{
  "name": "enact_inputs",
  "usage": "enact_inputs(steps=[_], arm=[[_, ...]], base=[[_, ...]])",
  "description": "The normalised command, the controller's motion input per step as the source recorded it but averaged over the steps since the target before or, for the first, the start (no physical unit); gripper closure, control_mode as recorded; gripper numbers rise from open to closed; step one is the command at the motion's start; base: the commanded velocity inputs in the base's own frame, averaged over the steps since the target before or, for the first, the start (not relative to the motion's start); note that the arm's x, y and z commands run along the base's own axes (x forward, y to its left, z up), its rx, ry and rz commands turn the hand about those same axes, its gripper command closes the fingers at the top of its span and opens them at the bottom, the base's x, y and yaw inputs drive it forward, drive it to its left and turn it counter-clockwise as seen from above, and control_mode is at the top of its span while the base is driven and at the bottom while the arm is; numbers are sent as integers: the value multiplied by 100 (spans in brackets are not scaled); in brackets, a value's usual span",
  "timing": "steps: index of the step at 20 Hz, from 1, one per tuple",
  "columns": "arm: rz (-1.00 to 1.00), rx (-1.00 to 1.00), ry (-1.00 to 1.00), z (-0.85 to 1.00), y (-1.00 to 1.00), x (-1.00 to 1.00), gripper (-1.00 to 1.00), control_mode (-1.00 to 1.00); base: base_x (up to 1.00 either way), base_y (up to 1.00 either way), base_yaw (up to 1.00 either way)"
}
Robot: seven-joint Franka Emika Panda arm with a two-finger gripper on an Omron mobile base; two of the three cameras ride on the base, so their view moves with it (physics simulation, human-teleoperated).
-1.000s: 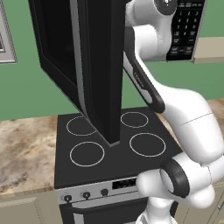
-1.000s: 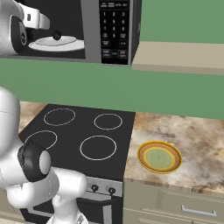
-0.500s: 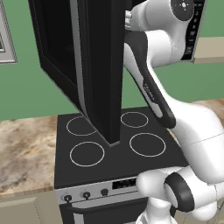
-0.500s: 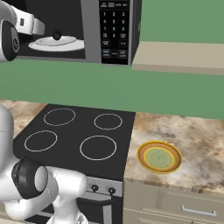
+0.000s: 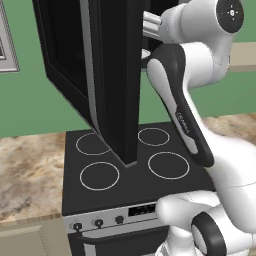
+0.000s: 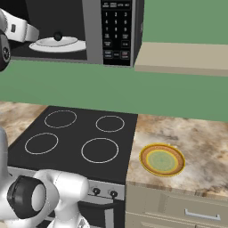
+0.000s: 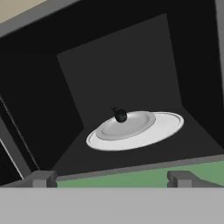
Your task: Pick the eggplant from the counter and place it in the microwave. Then turn on the microwave.
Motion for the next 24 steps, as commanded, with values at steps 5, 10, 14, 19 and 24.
enact_inputs(steps=[5,10,14,19,24], arm=[[0,4,0,2,-4,-41,-100,-100],[0,5,0,0,-7,-40,-100,-100],[0,5,0,0,-6,-38,-100,-100],[0,4,0,0,-3,-41,-100,-100],[0,4,0,0,-3,-40,-100,-100]], base=[[0,0,0],[0,0,0],[0,0,0],[0,0,0],[0,0,0]])
